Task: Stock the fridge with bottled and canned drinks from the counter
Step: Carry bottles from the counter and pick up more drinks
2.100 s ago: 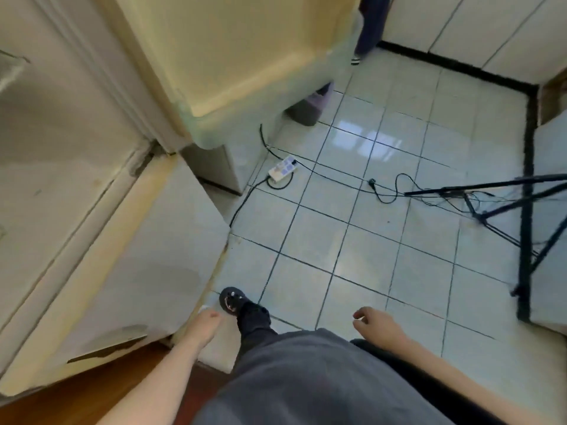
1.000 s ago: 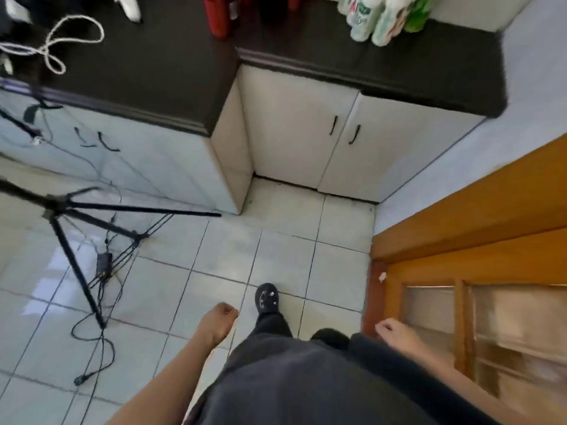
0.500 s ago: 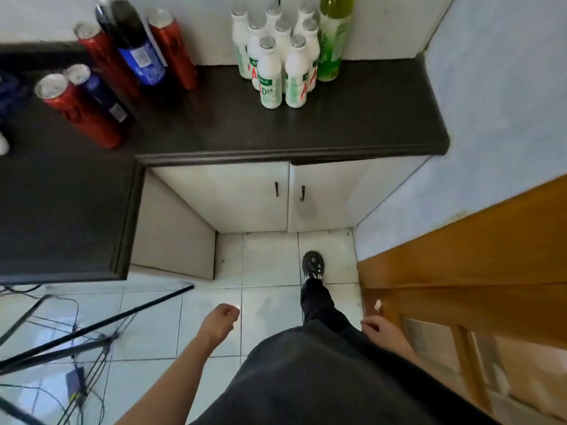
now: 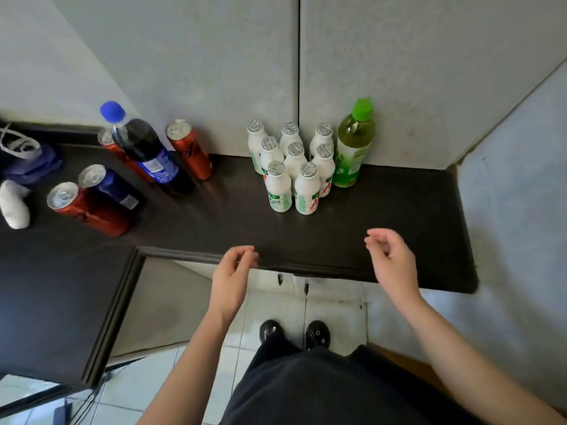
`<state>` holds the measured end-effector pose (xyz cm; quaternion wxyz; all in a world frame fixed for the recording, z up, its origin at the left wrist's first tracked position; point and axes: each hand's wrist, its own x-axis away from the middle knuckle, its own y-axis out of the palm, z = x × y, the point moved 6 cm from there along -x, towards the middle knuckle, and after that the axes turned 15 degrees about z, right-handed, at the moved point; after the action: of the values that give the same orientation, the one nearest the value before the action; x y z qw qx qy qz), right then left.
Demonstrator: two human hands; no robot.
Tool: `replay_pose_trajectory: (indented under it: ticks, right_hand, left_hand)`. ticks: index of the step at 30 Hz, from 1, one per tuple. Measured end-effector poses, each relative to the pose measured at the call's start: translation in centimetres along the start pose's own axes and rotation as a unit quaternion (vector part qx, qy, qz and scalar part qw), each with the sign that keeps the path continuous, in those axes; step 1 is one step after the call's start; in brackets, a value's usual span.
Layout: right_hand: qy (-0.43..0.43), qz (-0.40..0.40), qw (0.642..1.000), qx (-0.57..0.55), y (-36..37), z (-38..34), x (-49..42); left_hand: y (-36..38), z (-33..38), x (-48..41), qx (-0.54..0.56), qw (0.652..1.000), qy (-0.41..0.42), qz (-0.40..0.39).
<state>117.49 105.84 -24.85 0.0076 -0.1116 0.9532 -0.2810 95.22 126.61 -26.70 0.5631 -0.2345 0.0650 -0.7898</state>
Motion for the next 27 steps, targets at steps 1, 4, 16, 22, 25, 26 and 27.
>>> replay_pose_trajectory:
  ticks: [1,4,16,22,25,26,27]
  right_hand:
    - [-0.008,0.021,1.0,-0.013,0.1,-1.2,-1.0]
    - [-0.028,0.071,0.996,-0.047,0.7,-4.7,-3.6]
    - [-0.124,0.158,0.98,0.008,3.3,-14.5,-12.0]
    - [-0.127,0.172,0.976,0.028,5.3,-13.9,-12.6]
    - [-0.143,0.191,0.971,0.024,5.1,-14.0,-12.5]
    - [-0.15,0.198,0.968,0.019,4.8,-14.2,-12.3]
    - [-0.16,0.207,0.965,0.013,4.5,-14.5,-12.0]
  left_hand:
    - [0.3,1.4,-0.6,0.021,1.0,0.015,0.006]
    - [0.7,4.9,-2.5,0.051,0.997,0.054,0.023]
    - [-1.0,14.6,-9.3,0.039,0.974,0.195,0.104]
    - [-2.1,15.2,-11.3,0.066,0.975,0.178,0.118]
    - [-2.1,14.9,-11.9,0.066,0.976,0.173,0.114]
    - [-2.1,15.0,-12.1,0.064,0.976,0.175,0.112]
    - [-2.1,15.1,-12.2,0.062,0.976,0.178,0.111]
